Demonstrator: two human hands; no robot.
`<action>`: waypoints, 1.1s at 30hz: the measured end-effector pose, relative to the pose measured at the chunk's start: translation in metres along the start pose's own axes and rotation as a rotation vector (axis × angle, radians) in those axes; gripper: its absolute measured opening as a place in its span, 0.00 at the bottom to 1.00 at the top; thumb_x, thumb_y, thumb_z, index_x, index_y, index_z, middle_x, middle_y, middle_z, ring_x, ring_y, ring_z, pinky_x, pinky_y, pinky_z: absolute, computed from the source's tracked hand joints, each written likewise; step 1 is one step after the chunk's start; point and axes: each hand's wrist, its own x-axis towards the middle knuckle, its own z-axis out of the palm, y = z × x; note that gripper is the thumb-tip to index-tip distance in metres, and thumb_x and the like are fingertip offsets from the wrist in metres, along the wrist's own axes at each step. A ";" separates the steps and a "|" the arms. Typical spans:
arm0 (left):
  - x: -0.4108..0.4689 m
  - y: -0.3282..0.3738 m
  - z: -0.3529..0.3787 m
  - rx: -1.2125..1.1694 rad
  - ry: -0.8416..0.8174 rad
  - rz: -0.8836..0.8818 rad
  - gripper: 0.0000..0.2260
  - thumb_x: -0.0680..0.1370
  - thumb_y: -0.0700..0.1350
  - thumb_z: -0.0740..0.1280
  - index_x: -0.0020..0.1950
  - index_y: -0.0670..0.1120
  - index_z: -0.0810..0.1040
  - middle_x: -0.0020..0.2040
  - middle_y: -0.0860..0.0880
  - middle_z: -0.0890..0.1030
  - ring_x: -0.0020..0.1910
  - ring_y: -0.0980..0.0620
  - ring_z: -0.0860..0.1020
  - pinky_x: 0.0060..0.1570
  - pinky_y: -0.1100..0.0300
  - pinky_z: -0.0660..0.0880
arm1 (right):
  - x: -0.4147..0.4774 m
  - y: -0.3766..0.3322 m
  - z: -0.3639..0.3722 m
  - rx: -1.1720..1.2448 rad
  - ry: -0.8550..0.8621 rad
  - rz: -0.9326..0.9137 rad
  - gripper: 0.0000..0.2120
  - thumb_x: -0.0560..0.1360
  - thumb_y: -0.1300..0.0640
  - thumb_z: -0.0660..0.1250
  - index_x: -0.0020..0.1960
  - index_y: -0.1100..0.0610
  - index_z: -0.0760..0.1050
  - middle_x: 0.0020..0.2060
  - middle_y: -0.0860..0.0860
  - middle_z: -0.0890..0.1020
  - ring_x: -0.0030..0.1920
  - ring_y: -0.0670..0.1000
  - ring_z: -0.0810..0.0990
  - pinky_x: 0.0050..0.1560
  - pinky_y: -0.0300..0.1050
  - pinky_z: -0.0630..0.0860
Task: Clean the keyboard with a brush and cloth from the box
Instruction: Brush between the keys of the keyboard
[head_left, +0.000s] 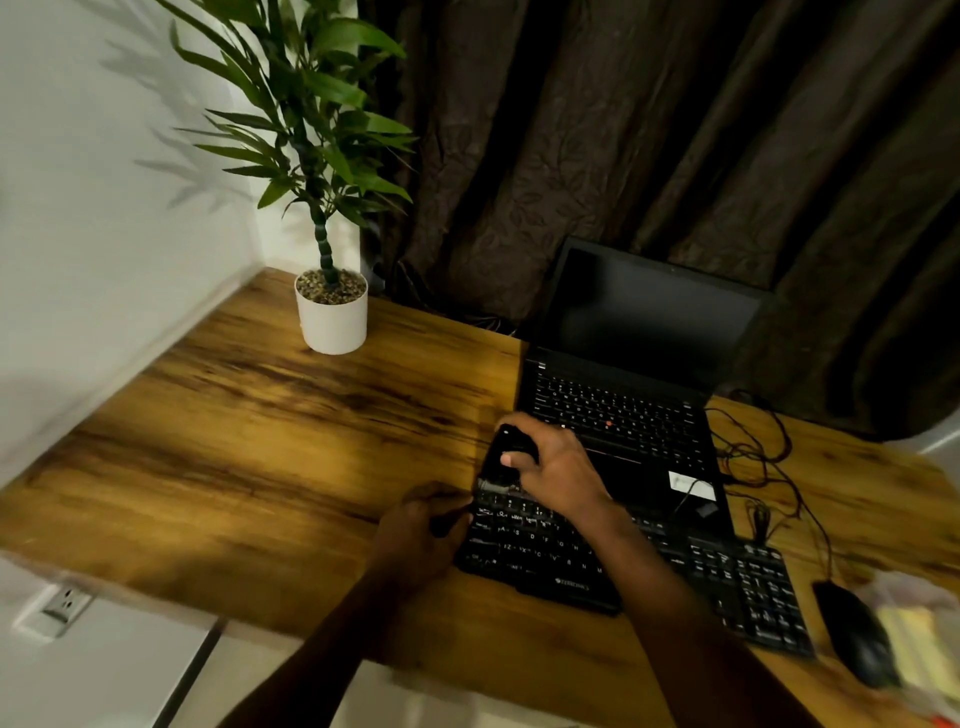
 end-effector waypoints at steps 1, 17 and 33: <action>0.000 0.000 -0.001 0.006 0.002 0.011 0.14 0.75 0.56 0.68 0.58 0.56 0.83 0.58 0.60 0.79 0.55 0.64 0.76 0.52 0.71 0.71 | -0.002 0.005 -0.004 -0.010 -0.007 0.023 0.21 0.77 0.59 0.70 0.64 0.39 0.73 0.52 0.50 0.81 0.48 0.49 0.82 0.46 0.52 0.84; 0.001 0.000 -0.001 0.036 -0.048 0.033 0.19 0.75 0.61 0.62 0.60 0.56 0.82 0.59 0.57 0.79 0.55 0.58 0.78 0.52 0.61 0.77 | -0.014 0.011 0.000 0.130 -0.031 0.047 0.20 0.76 0.62 0.71 0.60 0.40 0.75 0.49 0.48 0.82 0.45 0.48 0.84 0.39 0.49 0.85; -0.030 0.011 -0.006 0.283 -0.161 0.063 0.40 0.68 0.74 0.64 0.74 0.54 0.70 0.70 0.53 0.72 0.68 0.49 0.67 0.66 0.48 0.69 | -0.019 0.004 0.013 0.187 -0.016 0.038 0.19 0.76 0.58 0.73 0.63 0.41 0.77 0.54 0.48 0.82 0.49 0.48 0.84 0.41 0.48 0.85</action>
